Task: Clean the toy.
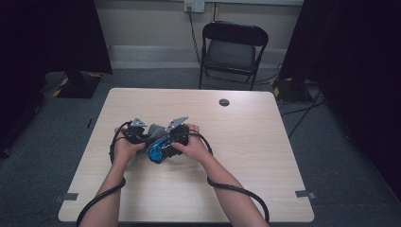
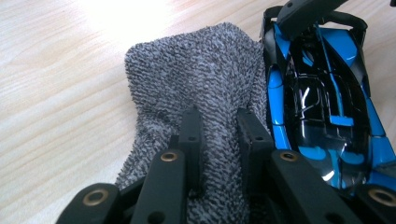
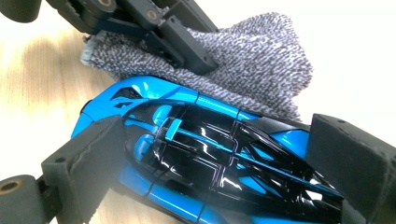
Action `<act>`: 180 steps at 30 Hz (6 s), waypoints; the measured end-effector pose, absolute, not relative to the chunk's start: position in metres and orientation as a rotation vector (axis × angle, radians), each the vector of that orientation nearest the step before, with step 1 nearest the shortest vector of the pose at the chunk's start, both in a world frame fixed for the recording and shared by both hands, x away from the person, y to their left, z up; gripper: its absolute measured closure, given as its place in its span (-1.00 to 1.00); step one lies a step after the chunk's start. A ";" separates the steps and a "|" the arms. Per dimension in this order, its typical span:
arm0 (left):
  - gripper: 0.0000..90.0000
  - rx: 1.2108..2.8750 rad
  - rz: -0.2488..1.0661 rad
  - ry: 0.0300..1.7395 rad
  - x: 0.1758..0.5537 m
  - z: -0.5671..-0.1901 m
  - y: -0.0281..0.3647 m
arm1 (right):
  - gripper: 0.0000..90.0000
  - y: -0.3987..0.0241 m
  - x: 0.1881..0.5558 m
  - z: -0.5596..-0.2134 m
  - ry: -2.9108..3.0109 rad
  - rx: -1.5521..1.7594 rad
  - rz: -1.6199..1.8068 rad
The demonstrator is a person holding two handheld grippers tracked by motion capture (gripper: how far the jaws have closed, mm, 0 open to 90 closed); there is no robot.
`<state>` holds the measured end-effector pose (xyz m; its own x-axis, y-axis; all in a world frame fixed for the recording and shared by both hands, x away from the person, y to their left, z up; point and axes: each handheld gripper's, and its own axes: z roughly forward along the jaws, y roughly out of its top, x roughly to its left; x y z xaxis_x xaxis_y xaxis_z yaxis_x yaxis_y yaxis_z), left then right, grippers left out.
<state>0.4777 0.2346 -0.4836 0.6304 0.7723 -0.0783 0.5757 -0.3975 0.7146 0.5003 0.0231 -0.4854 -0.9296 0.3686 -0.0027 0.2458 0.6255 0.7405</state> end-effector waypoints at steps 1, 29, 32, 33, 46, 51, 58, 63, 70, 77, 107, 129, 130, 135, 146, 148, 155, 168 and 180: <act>0.66 2.120 0.345 1.050 0.478 -0.484 0.235 | -0.91 0.023 0.500 -0.485 2.691 0.512 1.191; 0.66 2.107 0.333 1.090 0.444 -0.482 0.260 | -0.91 0.023 0.500 -0.485 2.690 0.516 1.186; 0.66 2.094 0.330 1.100 0.440 -0.482 0.261 | -0.91 0.023 0.500 -0.485 2.688 0.513 1.188; 0.66 2.094 0.330 1.100 0.440 -0.482 0.261 | -0.91 0.023 0.499 -0.485 2.689 0.517 1.187; 0.67 2.066 0.308 1.118 0.420 -0.482 0.269 | -0.91 0.025 0.498 -0.485 2.691 0.512 1.189; 0.66 2.060 0.307 1.120 0.412 -0.482 0.273 | -0.91 0.026 0.497 -0.485 2.691 0.515 1.190; 0.67 2.064 0.299 1.119 0.403 -0.482 0.276 | -0.91 0.026 0.497 -0.486 2.687 0.515 1.193; 0.66 2.044 0.281 1.128 0.396 -0.483 0.279 | -0.91 0.025 0.497 -0.486 2.684 0.514 1.199; 0.66 2.055 0.276 1.109 0.387 -0.483 0.281 | -0.91 0.026 0.497 -0.486 2.686 0.513 1.196; 0.66 2.079 0.267 1.097 0.378 -0.479 0.285 | -0.91 0.026 0.497 -0.486 2.686 0.517 1.194; 0.65 1.967 0.322 1.091 0.438 -0.447 0.285 | -0.91 0.024 0.497 -0.487 2.673 0.518 1.204; 0.65 2.032 0.382 1.050 0.496 -0.472 0.236 | -0.91 0.021 0.498 -0.487 2.667 0.526 1.212; 0.65 2.032 0.382 1.050 0.496 -0.472 0.236 | -0.91 0.021 0.498 -0.487 2.667 0.526 1.212; 0.64 2.056 0.376 1.027 0.504 -0.477 0.217 | -0.91 0.022 0.498 -0.486 2.675 0.527 1.199; 0.52 2.035 0.364 1.071 0.510 -0.490 0.204 | -0.91 0.022 0.498 -0.487 2.671 0.527 1.203; 0.50 2.053 0.377 1.057 0.511 -0.491 0.201 | -0.91 0.022 0.498 -0.487 2.670 0.525 1.205; 0.61 2.089 0.375 1.050 0.511 -0.490 0.198 | -0.91 0.022 0.498 -0.486 2.675 0.527 1.196; 0.66 2.104 0.360 1.029 0.507 -0.488 0.203 | -0.91 0.023 0.499 -0.486 2.677 0.526 1.192; 0.67 2.097 0.330 1.036 0.498 -0.486 0.213 | -0.91 0.024 0.499 -0.485 2.686 0.524 1.184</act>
